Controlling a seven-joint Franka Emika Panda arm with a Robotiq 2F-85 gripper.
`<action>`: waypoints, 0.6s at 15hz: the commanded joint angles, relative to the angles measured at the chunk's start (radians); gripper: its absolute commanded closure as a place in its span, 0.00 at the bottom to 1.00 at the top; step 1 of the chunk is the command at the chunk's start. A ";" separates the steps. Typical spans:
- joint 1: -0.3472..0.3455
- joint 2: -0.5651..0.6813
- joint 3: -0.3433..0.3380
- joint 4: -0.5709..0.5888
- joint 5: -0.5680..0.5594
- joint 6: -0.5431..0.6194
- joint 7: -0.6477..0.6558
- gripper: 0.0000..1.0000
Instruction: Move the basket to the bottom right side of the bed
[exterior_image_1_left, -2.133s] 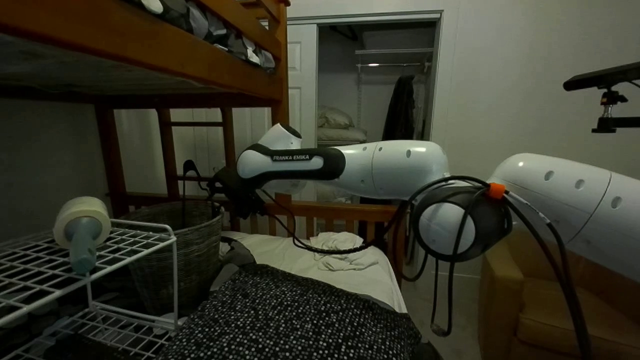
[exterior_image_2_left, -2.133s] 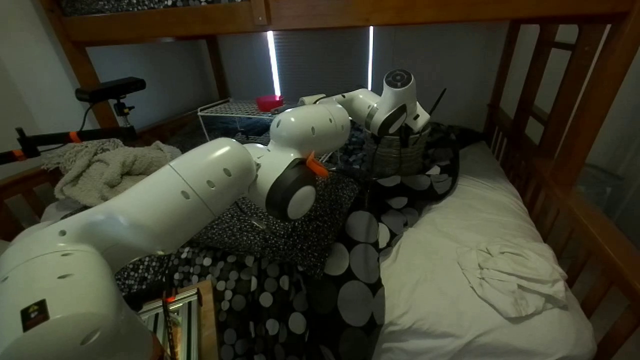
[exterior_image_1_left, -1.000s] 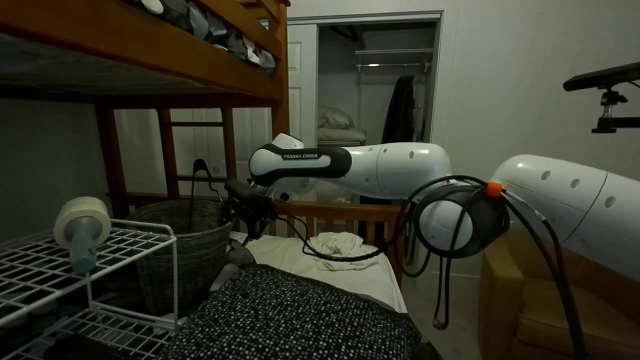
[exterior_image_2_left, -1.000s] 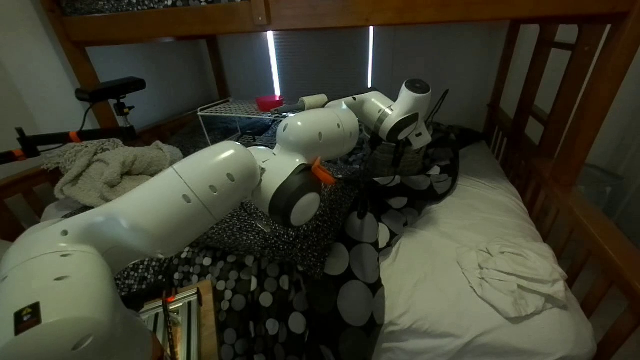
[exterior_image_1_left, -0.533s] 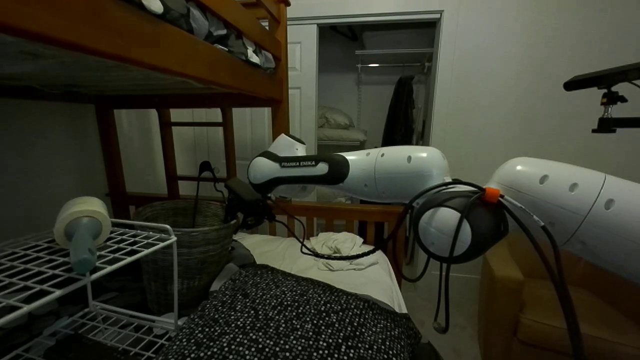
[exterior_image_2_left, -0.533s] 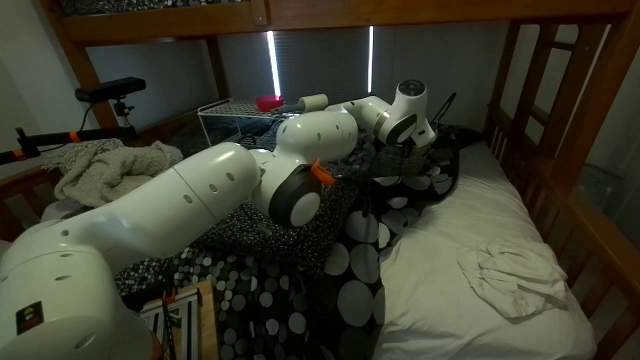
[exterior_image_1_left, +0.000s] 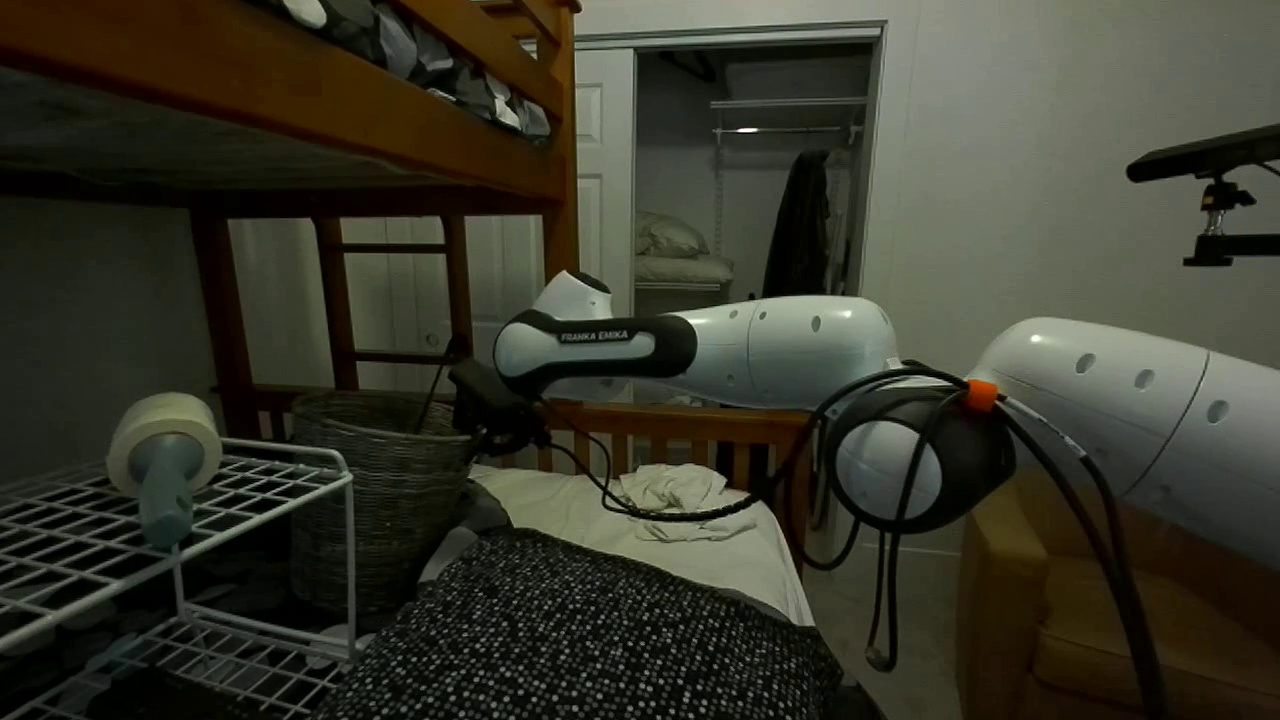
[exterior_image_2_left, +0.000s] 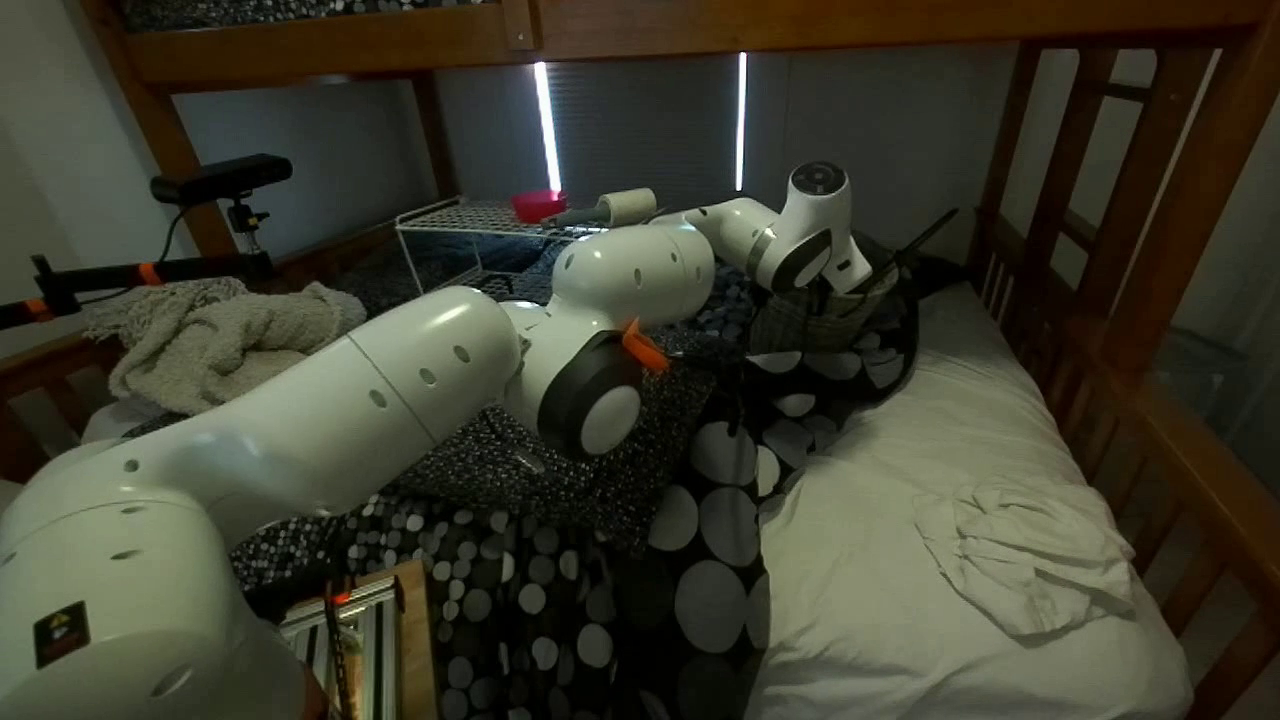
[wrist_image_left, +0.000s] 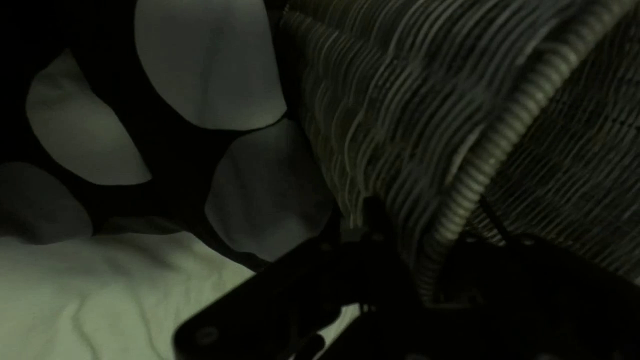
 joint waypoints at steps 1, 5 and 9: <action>0.022 -0.039 -0.008 0.003 -0.024 0.080 -0.041 0.97; 0.081 -0.088 -0.067 0.007 -0.101 0.145 -0.045 0.97; 0.149 -0.131 -0.224 0.008 -0.210 0.183 0.189 0.97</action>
